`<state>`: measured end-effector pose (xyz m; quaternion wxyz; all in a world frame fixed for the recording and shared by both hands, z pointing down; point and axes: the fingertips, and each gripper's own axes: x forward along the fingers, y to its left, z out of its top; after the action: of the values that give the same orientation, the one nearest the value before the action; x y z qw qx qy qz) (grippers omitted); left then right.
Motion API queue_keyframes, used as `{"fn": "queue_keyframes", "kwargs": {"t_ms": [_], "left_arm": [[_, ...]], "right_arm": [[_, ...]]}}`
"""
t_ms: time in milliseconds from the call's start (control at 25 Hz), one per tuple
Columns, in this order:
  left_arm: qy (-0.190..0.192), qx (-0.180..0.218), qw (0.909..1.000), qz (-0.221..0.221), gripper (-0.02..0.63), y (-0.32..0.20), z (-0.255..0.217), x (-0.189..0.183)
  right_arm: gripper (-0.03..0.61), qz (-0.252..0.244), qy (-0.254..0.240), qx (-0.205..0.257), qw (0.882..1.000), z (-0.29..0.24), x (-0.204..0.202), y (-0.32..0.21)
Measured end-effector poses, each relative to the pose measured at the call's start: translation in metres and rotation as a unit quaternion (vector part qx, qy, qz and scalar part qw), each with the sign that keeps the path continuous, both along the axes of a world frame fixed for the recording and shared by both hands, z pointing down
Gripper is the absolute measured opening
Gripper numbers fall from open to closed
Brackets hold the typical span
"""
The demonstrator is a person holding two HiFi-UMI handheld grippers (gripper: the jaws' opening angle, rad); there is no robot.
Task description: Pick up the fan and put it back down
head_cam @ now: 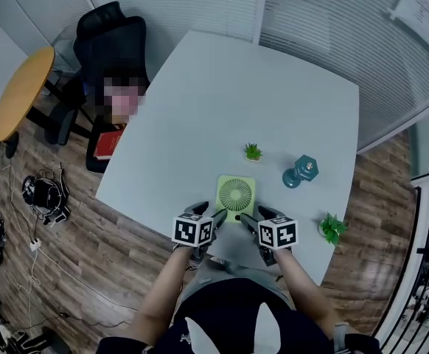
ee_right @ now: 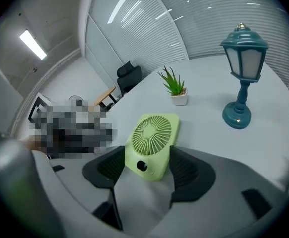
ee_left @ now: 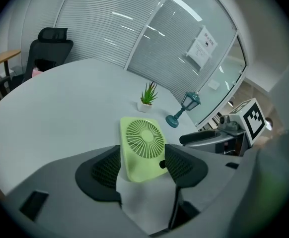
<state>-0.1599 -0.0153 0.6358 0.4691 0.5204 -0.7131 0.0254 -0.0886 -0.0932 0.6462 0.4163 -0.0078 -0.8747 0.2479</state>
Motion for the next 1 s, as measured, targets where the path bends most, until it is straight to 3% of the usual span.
{"fn": "queue_keyframes", "kwargs": {"t_ms": [360, 1000], "left_arm": [[0.033, -0.019, 0.9993, -0.005, 0.27, -0.011, 0.023, -0.005], [0.084, -0.022, 0.9956, -0.037, 0.27, -0.024, 0.05, -0.012]], "right_arm": [[0.285, -0.009, 0.025, -0.018, 0.999, 0.026, -0.012, -0.007], [0.247, 0.042, 0.04, -0.082, 0.995, 0.054, -0.026, -0.021]]}}
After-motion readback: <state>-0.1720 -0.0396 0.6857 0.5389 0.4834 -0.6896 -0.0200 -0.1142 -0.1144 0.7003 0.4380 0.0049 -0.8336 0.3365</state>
